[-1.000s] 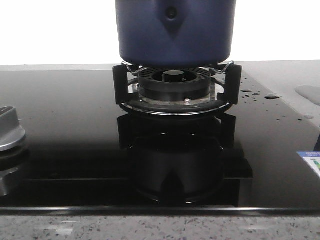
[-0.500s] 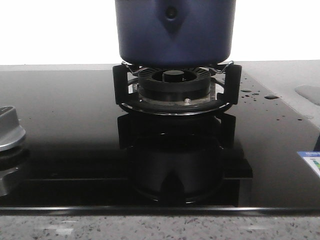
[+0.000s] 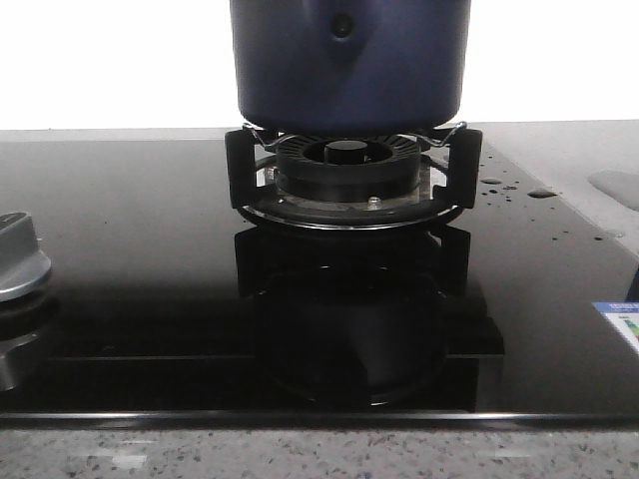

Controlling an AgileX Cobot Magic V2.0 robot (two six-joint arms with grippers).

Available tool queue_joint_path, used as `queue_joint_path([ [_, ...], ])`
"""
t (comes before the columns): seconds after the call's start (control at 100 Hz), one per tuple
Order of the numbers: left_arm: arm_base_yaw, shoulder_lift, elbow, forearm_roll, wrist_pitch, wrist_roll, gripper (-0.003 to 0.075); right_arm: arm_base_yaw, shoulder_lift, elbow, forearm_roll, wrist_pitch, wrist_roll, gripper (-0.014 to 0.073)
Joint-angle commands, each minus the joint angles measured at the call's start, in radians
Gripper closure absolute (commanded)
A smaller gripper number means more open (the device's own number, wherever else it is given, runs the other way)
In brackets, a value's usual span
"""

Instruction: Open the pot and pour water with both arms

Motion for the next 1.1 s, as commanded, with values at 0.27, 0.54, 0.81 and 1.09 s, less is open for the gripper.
queue_joint_path([
  [0.27,-0.016,0.245,-0.269,-0.054,0.027,0.002,0.0125,-0.003,-0.029,-0.035,-0.003,-0.081,-0.017,-0.0011],
  [0.54,-0.059,0.384,-0.337,-0.057,0.027,0.002,0.0118,-0.003,-0.106,-0.035,-0.080,-0.126,-0.017,-0.0011],
  [0.81,-0.100,0.476,-0.432,-0.085,0.025,0.002,0.0121,-0.003,-0.127,-0.035,-0.092,-0.127,-0.017,-0.0011],
  [1.09,-0.102,0.506,-0.451,-0.124,-0.011,0.002,0.0121,-0.003,-0.131,-0.035,-0.092,-0.127,-0.017,-0.0011],
])
